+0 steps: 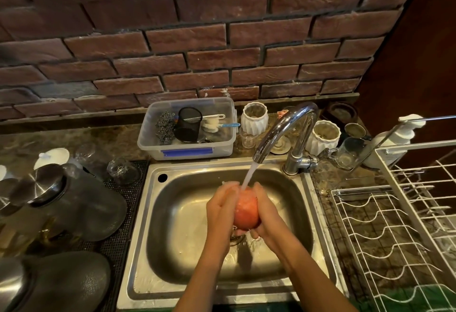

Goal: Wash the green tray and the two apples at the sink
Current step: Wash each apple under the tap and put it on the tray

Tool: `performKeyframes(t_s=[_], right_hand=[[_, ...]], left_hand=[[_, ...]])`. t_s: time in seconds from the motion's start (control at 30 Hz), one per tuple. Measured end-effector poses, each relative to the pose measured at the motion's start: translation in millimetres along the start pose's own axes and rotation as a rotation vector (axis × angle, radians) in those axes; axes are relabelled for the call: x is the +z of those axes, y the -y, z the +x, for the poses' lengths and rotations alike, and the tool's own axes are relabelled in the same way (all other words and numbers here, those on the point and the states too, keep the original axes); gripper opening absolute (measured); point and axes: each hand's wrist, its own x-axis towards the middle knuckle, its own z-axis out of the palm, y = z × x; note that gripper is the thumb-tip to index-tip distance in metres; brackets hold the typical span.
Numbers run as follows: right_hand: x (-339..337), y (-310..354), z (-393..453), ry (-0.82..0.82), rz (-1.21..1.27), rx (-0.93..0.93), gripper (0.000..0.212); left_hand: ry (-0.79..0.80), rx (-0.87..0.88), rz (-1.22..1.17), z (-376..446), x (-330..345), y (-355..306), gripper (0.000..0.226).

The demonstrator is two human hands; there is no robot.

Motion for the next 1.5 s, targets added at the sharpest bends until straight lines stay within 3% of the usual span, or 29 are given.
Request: performKeyframes(t_s=[0.13, 0.3, 0.4, 0.5, 0.57, 0.63, 0.73, 0.83, 0.9, 1.0, 1.07, 1.13, 1.23, 1.37, 1.43, 1.5], right_hand=[[1, -10, 2, 0.08, -0.254, -0.185, 0.046], [6, -16, -2, -0.012, -0.252, -0.47, 0.03], [7, -12, 5, -0.111, -0.241, -0.364, 0.019], [6, -4, 11, -0.173, -0.241, -0.117, 0.048], [1, -1, 13, -0.115, -0.258, -0.072, 0.056], [0, -1, 13, -0.046, -0.278, -0.097, 0.053], [6, -12, 14, 0.023, -0.409, -0.298, 0.055], [11, -11, 12, -0.088, -0.431, -0.382, 0.037], [7, -9, 13, -0.168, -0.406, -0.343, 0.019], [2, -3, 15, -0.184, -0.438, -0.201, 0.032], [-1, 1, 15, -0.145, -0.393, -0.101, 0.046], [-4, 1, 15, -0.118, -0.375, -0.072, 0.05], [-3, -8, 13, -0.067, -0.392, -0.173, 0.036], [4, -23, 11, -0.073, -0.509, -0.417, 0.031], [6, -26, 9, -0.086, -0.499, -0.468, 0.026], [4, -22, 17, -0.147, -0.466, -0.445, 0.018]], left_hand=[[-0.236, -0.234, -0.284, 2, 9, -8, 0.016], [-0.177, -0.249, -0.264, -4, 12, -15, 0.02], [-0.045, -0.141, -0.111, -4, 2, -12, 0.021], [0.126, 0.016, 0.054, -4, -9, -5, 0.024], [0.143, 0.064, 0.099, -1, -12, -2, 0.023], [0.047, 0.043, 0.029, 0, -10, -4, 0.016], [-0.188, -0.208, -0.187, 5, 0, -9, 0.021], [-0.178, -0.36, -0.072, 8, 9, -12, 0.027], [-0.111, -0.262, 0.111, 9, 10, -5, 0.025], [-0.011, 0.023, 0.186, 1, 7, 7, 0.016], [0.041, 0.113, 0.208, -2, 3, 13, 0.018], [0.074, 0.11, 0.199, -3, 2, 14, 0.018], [-0.074, 0.003, 0.128, 4, 6, 7, 0.015], [-0.222, -0.415, -0.181, 8, 13, -9, 0.014], [-0.188, -0.369, -0.122, 7, 10, -7, 0.017], [-0.119, -0.197, 0.012, 3, 9, 0, 0.019]])
